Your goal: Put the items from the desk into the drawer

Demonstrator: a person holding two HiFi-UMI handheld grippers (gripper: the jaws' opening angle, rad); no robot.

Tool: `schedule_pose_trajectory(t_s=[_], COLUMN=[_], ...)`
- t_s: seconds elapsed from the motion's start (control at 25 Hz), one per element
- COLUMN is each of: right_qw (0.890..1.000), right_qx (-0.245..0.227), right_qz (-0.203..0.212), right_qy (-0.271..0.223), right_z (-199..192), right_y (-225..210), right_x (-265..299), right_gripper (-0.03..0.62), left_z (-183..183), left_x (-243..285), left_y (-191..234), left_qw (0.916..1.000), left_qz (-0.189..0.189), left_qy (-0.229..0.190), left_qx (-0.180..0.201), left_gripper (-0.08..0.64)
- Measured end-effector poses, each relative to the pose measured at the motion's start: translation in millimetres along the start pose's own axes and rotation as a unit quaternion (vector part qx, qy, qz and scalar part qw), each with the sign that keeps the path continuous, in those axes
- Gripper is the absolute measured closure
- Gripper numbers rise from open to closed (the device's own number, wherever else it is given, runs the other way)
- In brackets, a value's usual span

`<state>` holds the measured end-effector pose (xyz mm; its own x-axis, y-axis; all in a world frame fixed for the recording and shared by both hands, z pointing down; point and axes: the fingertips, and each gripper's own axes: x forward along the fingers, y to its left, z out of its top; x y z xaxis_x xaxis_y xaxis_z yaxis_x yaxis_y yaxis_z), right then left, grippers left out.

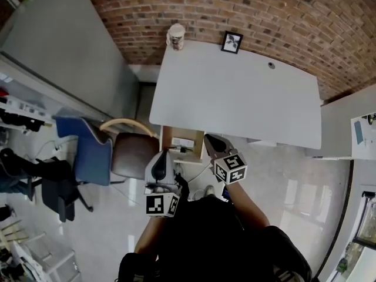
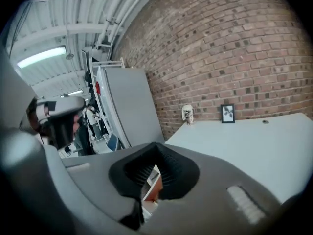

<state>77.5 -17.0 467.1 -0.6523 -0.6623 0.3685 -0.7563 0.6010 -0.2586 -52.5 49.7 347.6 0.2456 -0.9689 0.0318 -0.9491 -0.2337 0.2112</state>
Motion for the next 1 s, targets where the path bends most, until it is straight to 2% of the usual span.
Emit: schedule_pose_trajectory(t_s=[0.16, 0.32, 0.68, 1.0], right_qw=[0.999, 0.996, 0.993, 0.993], right_qx=[-0.009, -0.013, -0.007, -0.020], right_qz=[0.003, 0.014, 0.024, 0.024], right_qy=[-0.049, -0.084, -0.114, -0.114], right_z=[40, 64, 73, 74], right_y=[17, 33, 48, 53], right_x=[-46, -81, -115, -117], right_gripper=[0.586, 0.586, 0.586, 0.588], left_z=[14, 22, 20, 23], left_x=[-10, -15, -27, -32], left_y=[-12, -20, -28, -31], left_qw=[0.9999, 0.9996, 0.9995, 0.9993], left_qz=[-0.005, -0.011, -0.013, -0.015], left_qy=[-0.012, -0.017, -0.020, -0.025], left_qx=[0.007, 0.019, 0.023, 0.025], left_gripper=[0.540, 0.540, 0.540, 0.540])
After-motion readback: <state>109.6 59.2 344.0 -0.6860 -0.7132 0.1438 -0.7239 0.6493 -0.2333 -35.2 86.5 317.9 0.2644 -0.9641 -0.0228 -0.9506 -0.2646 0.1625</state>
